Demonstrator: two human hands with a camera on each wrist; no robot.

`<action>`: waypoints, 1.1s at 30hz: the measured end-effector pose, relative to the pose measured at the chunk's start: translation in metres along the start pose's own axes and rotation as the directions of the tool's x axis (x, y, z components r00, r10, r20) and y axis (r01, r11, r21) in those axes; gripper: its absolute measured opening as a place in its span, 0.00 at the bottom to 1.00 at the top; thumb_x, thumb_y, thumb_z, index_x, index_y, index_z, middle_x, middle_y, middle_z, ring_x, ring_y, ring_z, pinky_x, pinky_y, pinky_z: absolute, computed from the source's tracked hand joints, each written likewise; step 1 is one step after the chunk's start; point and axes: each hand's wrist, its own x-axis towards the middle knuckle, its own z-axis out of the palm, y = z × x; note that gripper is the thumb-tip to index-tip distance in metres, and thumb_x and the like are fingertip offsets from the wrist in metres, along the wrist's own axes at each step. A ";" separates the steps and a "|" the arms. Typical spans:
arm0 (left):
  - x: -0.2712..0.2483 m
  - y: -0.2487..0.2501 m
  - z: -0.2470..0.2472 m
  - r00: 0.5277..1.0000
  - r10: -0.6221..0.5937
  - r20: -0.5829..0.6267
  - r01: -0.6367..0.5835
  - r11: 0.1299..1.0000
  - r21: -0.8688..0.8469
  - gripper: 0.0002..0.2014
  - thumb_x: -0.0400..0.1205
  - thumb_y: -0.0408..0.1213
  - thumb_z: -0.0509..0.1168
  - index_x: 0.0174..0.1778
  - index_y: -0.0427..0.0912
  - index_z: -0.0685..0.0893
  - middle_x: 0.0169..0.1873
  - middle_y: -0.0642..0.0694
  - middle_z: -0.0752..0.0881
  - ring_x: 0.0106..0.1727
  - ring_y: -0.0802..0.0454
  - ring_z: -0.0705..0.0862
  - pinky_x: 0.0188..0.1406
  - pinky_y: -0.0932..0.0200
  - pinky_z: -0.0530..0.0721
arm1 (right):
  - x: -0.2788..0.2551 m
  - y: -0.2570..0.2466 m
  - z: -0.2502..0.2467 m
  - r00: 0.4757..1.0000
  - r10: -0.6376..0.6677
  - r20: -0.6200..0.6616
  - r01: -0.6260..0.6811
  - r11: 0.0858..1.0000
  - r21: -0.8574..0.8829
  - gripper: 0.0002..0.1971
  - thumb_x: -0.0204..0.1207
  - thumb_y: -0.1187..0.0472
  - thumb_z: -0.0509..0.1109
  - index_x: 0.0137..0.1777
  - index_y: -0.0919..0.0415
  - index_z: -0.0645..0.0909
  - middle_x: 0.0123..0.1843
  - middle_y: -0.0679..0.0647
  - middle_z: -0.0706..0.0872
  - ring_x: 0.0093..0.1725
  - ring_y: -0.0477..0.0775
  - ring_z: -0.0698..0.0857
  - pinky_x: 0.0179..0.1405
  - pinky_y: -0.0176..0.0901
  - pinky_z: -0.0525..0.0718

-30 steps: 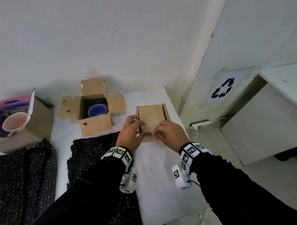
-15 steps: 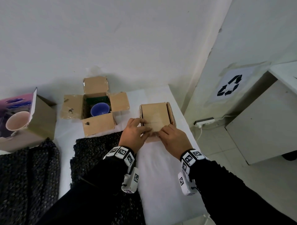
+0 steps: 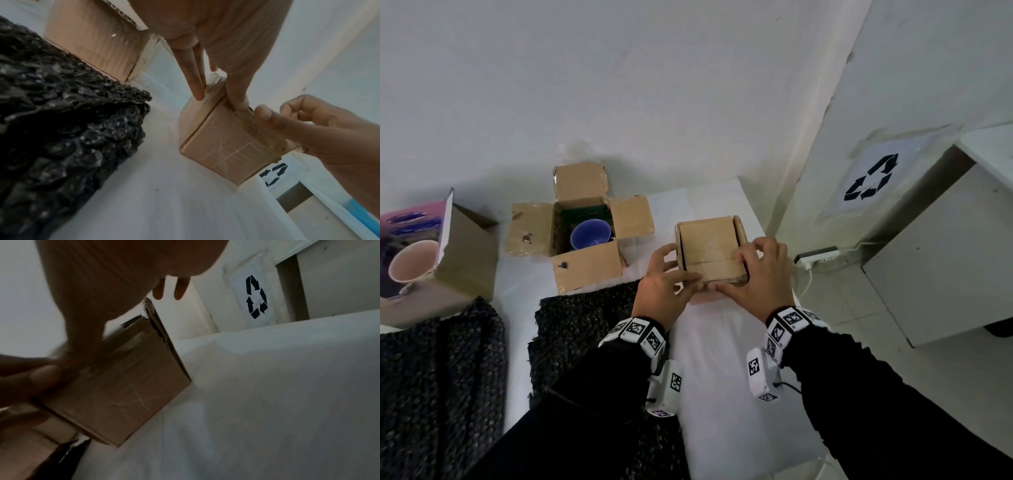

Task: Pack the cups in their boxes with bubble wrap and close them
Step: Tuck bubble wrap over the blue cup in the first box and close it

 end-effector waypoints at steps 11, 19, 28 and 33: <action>0.001 0.001 -0.005 0.998 0.015 0.053 -0.015 1.000 0.007 0.09 0.73 0.43 0.78 0.47 0.46 0.93 0.73 0.48 0.72 0.58 0.52 0.82 0.47 0.54 0.89 | 0.006 0.018 0.010 0.992 -0.110 0.055 0.099 0.979 0.176 0.24 0.57 0.32 0.77 0.40 0.49 0.79 0.49 0.44 0.76 0.51 0.52 0.70 0.49 0.47 0.75; -0.003 0.009 -0.008 0.994 -0.103 0.049 0.102 0.995 0.005 0.16 0.72 0.52 0.75 0.51 0.49 0.92 0.55 0.47 0.89 0.45 0.56 0.90 0.50 0.53 0.89 | 0.003 0.023 0.009 0.981 -0.072 0.179 -0.002 0.925 0.380 0.19 0.59 0.51 0.83 0.45 0.50 0.78 0.55 0.43 0.70 0.54 0.50 0.67 0.56 0.46 0.75; -0.002 0.010 -0.010 0.990 -0.116 0.076 0.111 0.992 0.067 0.12 0.75 0.41 0.76 0.54 0.48 0.91 0.49 0.49 0.91 0.39 0.59 0.89 0.47 0.57 0.88 | 0.012 0.014 0.011 0.985 -0.034 0.167 -0.020 0.951 0.308 0.24 0.57 0.34 0.79 0.39 0.51 0.78 0.52 0.46 0.72 0.53 0.53 0.70 0.46 0.42 0.75; -0.001 0.011 -0.010 0.990 -0.111 0.087 0.103 0.991 0.090 0.13 0.74 0.40 0.76 0.54 0.48 0.90 0.46 0.52 0.90 0.32 0.63 0.87 0.45 0.58 0.88 | 0.018 0.030 0.005 0.966 -0.124 0.228 0.033 0.931 0.365 0.14 0.63 0.50 0.83 0.43 0.52 0.83 0.52 0.45 0.73 0.52 0.52 0.72 0.52 0.51 0.79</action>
